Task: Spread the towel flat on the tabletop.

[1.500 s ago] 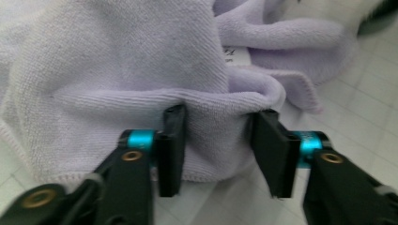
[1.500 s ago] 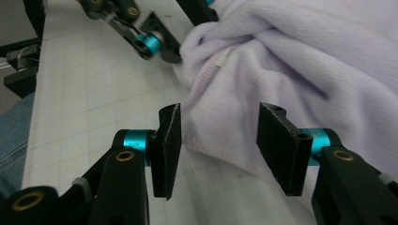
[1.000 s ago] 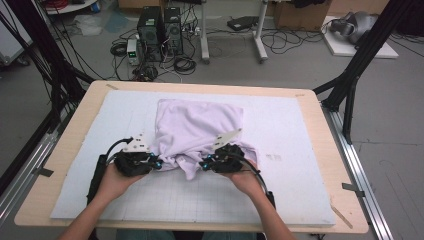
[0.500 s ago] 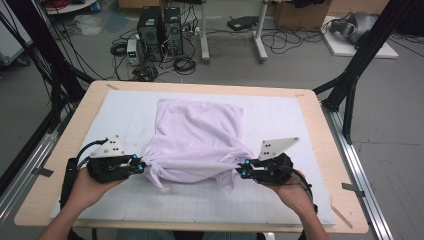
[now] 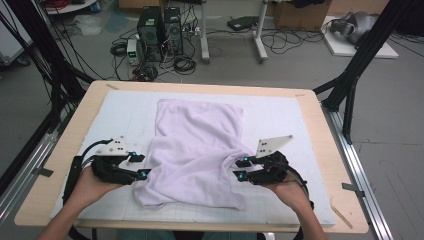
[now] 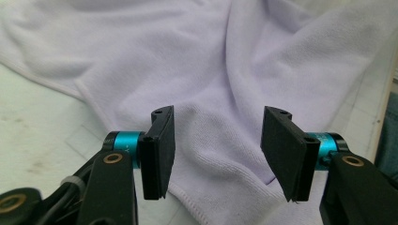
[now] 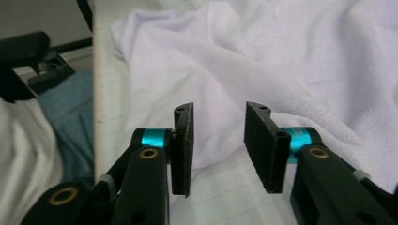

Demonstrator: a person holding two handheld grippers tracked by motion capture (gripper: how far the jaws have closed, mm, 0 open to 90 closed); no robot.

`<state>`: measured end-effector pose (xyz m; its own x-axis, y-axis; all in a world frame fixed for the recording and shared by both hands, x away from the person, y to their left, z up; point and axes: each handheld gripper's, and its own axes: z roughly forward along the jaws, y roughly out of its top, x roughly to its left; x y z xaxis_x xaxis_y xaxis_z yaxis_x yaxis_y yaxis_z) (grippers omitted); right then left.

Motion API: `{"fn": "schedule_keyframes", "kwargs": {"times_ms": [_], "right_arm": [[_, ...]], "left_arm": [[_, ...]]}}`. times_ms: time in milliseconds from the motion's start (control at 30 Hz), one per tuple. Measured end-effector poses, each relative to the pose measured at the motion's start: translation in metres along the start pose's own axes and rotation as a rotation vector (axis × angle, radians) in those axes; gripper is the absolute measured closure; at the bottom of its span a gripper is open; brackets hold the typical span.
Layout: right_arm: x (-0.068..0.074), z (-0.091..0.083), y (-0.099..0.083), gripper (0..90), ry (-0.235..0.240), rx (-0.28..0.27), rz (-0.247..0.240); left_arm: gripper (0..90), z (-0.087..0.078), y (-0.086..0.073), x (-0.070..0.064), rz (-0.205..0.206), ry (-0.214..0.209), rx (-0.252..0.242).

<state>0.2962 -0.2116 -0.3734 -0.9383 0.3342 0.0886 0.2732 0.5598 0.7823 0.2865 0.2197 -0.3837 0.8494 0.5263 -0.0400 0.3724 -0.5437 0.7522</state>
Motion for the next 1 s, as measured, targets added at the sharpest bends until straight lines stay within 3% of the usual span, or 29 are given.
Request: {"fn": "schedule_keyframes", "kwargs": {"times_ms": [133, 200, 267, 300, 333, 367, 467, 600, 733, 900, 967, 1000], "right_arm": [[-0.001, 0.038, -0.009, 54.8, -0.010, 0.050, -0.004], [0.000, 0.056, -0.013, 54.7, 0.002, 0.093, -0.010], [0.002, 0.070, -0.017, 57.6, -0.005, 0.139, -0.035], [0.003, 0.073, -0.019, 63.8, -0.003, 0.154, -0.029], [0.004, 0.076, -0.021, 70.7, -0.006, 0.159, -0.029], [0.004, 0.075, -0.023, 81.9, -0.009, 0.147, -0.030], [0.005, 0.071, -0.024, 87.3, 0.036, 0.162, -0.021], [0.017, 0.053, -0.026, 87.3, 0.065, 0.136, -0.022], [0.031, 0.027, -0.028, 87.3, 0.082, 0.077, -0.022], [0.055, 0.004, -0.031, 86.6, 0.141, 0.061, -0.037], [0.061, -0.006, -0.028, 81.8, 0.154, 0.034, -0.052], [0.062, -0.010, -0.025, 77.2, 0.139, 0.021, -0.062]], "left_arm": [[45.5, 0.032, -0.016, 0.001, -0.003, -0.013, 0.091], [50.2, 0.045, -0.025, 0.001, -0.006, -0.022, 0.129], [59.0, 0.045, -0.028, 0.000, 0.016, 0.000, 0.108], [65.3, 0.043, -0.028, -0.001, 0.017, -0.008, 0.108], [81.0, 0.043, -0.029, -0.002, 0.025, -0.010, 0.112], [83.6, 0.042, -0.029, -0.003, 0.030, -0.011, 0.113], [86.3, 0.036, -0.030, -0.009, 0.049, -0.011, 0.105], [86.6, 0.014, -0.032, -0.022, 0.050, -0.016, 0.059], [86.6, -0.011, -0.030, -0.040, 0.075, -0.026, 0.050], [86.3, -0.034, -0.027, -0.063, 0.090, -0.081, 0.033], [81.2, -0.036, -0.025, -0.067, 0.099, -0.089, 0.029], [73.5, -0.035, -0.023, -0.067, 0.107, -0.081, 0.028]]}}
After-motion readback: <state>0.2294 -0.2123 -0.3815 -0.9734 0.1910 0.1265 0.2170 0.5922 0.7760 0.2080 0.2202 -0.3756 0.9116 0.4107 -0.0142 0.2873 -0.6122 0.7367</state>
